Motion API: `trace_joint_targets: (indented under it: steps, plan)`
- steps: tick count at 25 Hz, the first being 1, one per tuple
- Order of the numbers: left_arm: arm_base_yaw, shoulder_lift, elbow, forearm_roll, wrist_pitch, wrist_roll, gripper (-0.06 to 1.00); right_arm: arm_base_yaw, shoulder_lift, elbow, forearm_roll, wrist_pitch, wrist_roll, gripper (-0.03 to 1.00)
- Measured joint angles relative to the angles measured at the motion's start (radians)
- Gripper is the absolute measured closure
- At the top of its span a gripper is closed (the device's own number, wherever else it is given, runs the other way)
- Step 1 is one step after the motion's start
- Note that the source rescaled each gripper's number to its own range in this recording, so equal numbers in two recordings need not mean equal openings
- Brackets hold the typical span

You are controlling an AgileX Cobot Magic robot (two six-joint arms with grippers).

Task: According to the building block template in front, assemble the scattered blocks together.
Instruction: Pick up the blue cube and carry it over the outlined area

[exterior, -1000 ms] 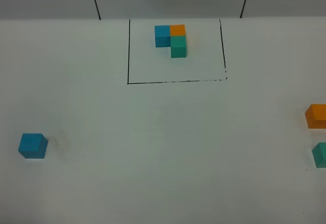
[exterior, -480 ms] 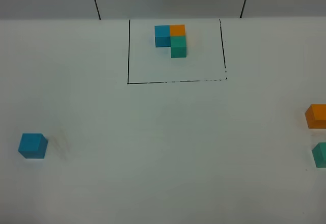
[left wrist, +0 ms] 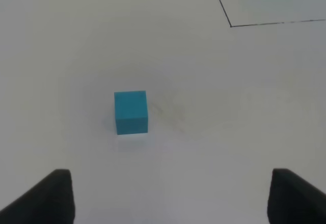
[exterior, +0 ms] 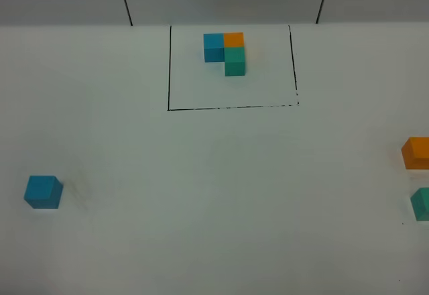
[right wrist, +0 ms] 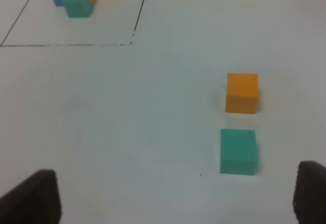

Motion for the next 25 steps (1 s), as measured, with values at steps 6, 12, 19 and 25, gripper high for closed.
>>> trace_joint_targets:
  steps: [6,12,19,25]
  plan:
    - [0.000,0.005,0.000,0.000,0.000,0.000,0.27,0.000,0.000,0.000,0.000,0.000,0.000,0.13]
    - [0.000,0.157,0.000,0.055,0.001,-0.042,0.03,0.000,0.000,0.000,0.000,0.000,0.000,0.14]
    - [0.000,0.580,-0.023,0.148,-0.022,-0.133,-0.06,0.000,0.000,0.000,0.000,0.000,0.000,0.17]
    - [0.000,0.872,-0.129,0.154,-0.145,-0.139,-0.06,0.000,0.000,0.000,0.000,0.000,0.000,0.19]
